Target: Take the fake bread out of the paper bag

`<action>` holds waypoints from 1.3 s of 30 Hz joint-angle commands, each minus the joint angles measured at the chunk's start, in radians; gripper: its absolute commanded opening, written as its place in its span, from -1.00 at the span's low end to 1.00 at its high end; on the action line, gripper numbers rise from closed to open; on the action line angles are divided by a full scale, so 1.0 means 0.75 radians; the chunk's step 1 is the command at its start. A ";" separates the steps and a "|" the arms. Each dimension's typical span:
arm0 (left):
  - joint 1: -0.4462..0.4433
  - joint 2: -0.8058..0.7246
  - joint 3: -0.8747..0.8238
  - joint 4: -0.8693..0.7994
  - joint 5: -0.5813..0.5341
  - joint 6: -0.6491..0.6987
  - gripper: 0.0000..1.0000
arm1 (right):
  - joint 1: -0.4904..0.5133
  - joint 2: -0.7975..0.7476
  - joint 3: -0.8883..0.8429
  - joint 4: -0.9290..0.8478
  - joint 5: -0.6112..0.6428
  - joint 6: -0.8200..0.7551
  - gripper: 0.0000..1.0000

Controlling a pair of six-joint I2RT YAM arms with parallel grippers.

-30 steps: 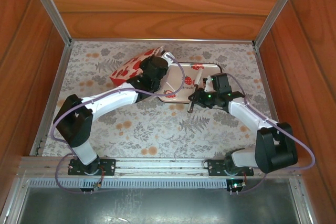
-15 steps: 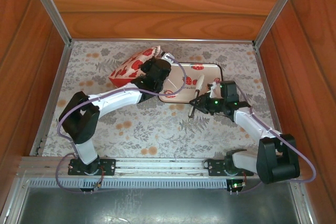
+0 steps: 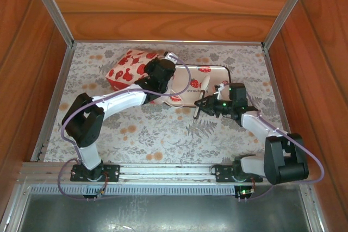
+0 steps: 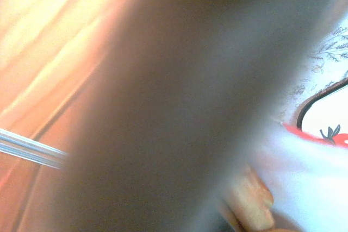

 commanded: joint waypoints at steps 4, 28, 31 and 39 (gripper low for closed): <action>0.027 -0.076 -0.013 0.003 0.070 -0.091 -1.00 | -0.009 -0.003 0.019 0.058 -0.040 0.017 -0.29; 0.120 -0.331 -0.143 0.002 0.373 -0.181 -1.00 | 0.094 -0.051 0.198 -0.257 0.132 -0.113 -0.43; 0.134 -0.336 -0.148 0.002 0.381 -0.179 -1.00 | 0.143 -0.119 0.261 -0.401 0.173 -0.146 -0.41; 0.146 -0.324 -0.129 0.001 0.386 -0.188 -1.00 | 0.316 -0.169 0.432 -0.724 0.203 -0.187 -0.40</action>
